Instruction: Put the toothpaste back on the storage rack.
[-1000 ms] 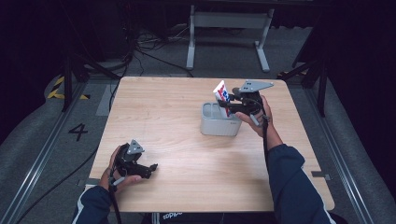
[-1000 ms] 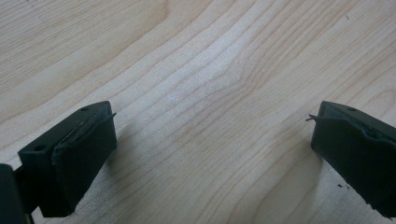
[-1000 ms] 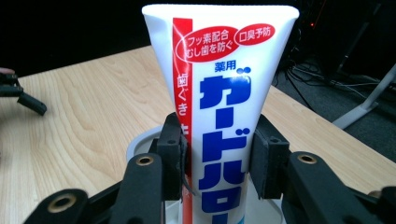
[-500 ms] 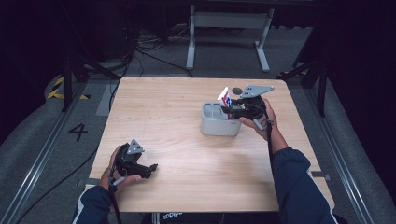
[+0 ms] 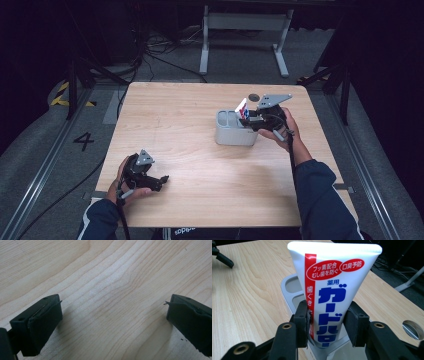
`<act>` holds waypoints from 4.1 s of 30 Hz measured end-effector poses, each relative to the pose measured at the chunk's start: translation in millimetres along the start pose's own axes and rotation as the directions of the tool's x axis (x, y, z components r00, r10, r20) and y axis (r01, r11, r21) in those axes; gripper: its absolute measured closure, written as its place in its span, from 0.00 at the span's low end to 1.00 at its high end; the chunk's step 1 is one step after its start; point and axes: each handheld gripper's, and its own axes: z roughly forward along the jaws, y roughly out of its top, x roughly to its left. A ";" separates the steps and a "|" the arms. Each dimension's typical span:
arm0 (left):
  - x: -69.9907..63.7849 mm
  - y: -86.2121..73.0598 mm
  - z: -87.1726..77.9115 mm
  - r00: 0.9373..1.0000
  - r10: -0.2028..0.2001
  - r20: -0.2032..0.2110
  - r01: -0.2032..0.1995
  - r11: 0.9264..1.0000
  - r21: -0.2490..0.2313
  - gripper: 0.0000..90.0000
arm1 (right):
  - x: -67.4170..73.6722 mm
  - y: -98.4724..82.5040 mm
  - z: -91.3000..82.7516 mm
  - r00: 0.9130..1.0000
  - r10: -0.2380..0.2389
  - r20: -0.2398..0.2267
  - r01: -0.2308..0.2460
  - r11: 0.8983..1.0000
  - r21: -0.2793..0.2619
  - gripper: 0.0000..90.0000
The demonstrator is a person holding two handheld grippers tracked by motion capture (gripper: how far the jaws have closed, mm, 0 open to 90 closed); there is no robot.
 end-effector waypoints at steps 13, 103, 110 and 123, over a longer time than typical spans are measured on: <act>0.0 0.0 0.0 1.000 0.000 0.000 0.000 1.000 0.000 0.01 | -2.4 -4.6 -0.7 1.000 0.010 -0.002 -0.010 1.000 0.028 0.65; 0.4 -0.1 -0.4 1.000 0.003 0.004 -0.003 1.000 0.003 0.01 | 31.5 -77.5 -92.6 0.975 -0.086 0.205 0.064 0.992 0.112 0.29; 0.8 0.3 0.2 1.000 0.004 0.007 -0.004 1.000 0.002 0.01 | 37.0 -103.7 -99.3 0.968 -0.086 0.236 0.052 0.988 0.145 0.27; 0.7 0.3 0.2 1.000 0.003 0.009 -0.003 1.000 0.004 0.00 | 33.5 -164.6 -105.9 0.971 0.018 0.240 -0.059 0.985 0.164 0.24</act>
